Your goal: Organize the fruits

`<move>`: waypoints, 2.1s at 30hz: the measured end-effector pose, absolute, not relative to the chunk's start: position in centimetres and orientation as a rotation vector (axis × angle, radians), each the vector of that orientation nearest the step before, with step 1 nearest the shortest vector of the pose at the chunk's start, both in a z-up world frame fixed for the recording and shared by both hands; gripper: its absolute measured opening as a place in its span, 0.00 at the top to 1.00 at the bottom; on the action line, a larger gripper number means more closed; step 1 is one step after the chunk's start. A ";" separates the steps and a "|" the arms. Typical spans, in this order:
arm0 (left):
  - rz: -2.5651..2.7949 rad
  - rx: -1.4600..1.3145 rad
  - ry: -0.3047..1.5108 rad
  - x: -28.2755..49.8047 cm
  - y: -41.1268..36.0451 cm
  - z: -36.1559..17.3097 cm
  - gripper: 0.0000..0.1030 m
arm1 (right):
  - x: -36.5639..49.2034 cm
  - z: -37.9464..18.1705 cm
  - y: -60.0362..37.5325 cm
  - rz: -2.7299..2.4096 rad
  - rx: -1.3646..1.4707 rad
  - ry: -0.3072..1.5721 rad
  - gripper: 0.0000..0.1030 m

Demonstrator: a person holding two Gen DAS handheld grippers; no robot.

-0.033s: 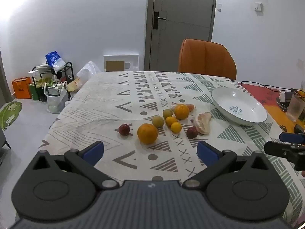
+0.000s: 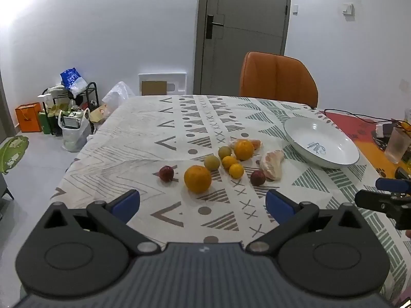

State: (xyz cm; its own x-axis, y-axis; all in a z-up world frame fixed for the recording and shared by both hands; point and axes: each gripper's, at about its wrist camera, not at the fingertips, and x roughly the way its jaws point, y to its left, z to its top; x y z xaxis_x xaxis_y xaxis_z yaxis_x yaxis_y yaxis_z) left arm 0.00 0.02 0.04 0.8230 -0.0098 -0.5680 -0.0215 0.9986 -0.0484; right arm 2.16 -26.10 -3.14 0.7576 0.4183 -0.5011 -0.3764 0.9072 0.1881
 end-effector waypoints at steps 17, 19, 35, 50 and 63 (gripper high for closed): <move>-0.010 -0.048 0.613 0.0 0.0 -0.6 0.00 | 2.2 -3.3 -26.1 0.405 0.060 0.561 0.00; -0.009 -0.047 0.614 0.0 0.0 -0.6 0.00 | 2.3 -3.4 -26.3 0.401 0.059 0.563 0.00; -0.006 -0.044 0.609 0.1 0.1 -0.4 0.00 | 2.2 -3.5 -26.0 0.381 0.033 0.565 0.00; -0.005 -0.044 0.608 0.0 0.1 -0.3 0.00 | 2.1 -3.4 -26.1 0.373 0.037 0.564 0.00; -0.006 -0.038 0.607 -0.2 0.1 -0.2 0.00 | 2.1 -3.4 -26.0 0.376 0.034 0.556 0.00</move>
